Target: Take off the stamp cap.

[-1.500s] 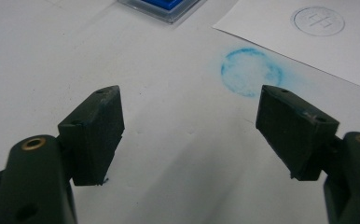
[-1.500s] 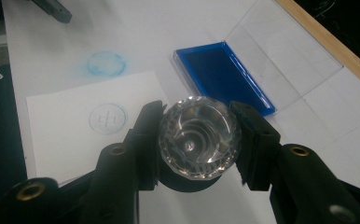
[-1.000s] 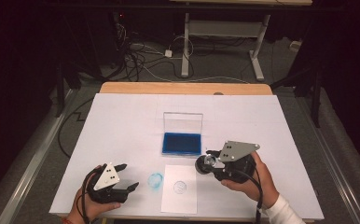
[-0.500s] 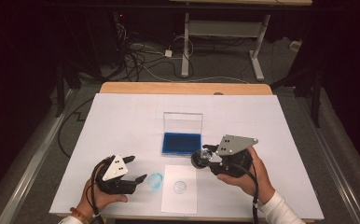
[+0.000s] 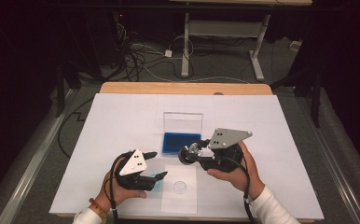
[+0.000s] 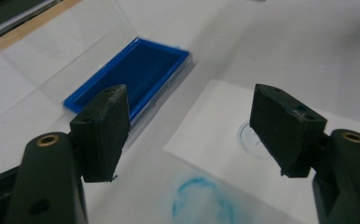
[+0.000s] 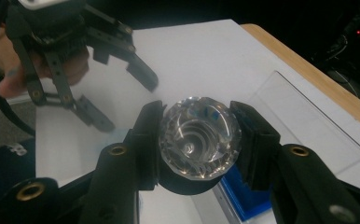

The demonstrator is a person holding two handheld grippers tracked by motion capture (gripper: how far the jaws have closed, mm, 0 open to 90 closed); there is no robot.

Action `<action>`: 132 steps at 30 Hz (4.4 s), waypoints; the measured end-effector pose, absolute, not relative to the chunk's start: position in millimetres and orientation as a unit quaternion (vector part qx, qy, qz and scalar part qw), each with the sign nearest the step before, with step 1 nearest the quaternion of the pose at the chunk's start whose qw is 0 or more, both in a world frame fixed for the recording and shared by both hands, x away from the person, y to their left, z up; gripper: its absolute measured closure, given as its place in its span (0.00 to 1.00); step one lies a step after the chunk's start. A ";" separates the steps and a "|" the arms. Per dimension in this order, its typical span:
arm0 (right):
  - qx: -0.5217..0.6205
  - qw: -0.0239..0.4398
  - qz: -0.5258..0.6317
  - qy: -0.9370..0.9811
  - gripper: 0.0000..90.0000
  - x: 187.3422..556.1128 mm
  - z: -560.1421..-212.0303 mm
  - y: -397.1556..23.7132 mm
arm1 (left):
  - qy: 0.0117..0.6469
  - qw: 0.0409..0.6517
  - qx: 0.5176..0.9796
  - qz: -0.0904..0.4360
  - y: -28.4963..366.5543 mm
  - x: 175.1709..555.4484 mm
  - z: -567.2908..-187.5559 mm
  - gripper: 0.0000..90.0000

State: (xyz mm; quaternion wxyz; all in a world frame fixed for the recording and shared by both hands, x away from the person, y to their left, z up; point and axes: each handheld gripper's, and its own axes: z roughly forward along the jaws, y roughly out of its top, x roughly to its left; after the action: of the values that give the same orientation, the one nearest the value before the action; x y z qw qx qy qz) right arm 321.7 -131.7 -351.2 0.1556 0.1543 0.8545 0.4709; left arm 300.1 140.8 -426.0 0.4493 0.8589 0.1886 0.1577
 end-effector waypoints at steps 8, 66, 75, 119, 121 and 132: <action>0.143 0.142 0.482 0.852 0.64 317.2 -349.8 -122.7 | 0.167 0.448 0.866 0.144 114.5 306.2 -426.0 0.31; 0.150 0.095 0.473 0.863 0.64 310.3 -374.5 -121.5 | 0.128 0.412 0.888 0.160 93.9 295.9 -432.7 0.41; 0.153 0.079 0.471 0.865 0.64 313.0 -377.6 -122.8 | 0.125 0.405 0.892 0.156 93.5 295.3 -434.2 0.41; 0.165 0.130 0.494 0.844 0.64 307.5 -370.6 -134.0 | 0.185 0.416 0.877 0.152 97.0 302.1 -436.0 0.50; 0.167 0.120 0.491 0.847 0.64 307.2 -368.6 -135.3 | 0.191 0.398 0.878 0.182 97.1 302.5 -436.9 0.33; 0.149 0.089 0.431 0.885 0.64 308.5 -378.2 -127.0 | 0.122 0.386 0.891 0.205 88.7 290.8 -443.5 0.35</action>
State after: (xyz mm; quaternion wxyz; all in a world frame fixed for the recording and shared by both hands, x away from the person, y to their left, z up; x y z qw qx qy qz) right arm 308.5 -127.0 -378.2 0.0891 0.1491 0.8854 0.4311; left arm 290.8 88.7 -443.5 0.3862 0.8911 0.1217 0.2048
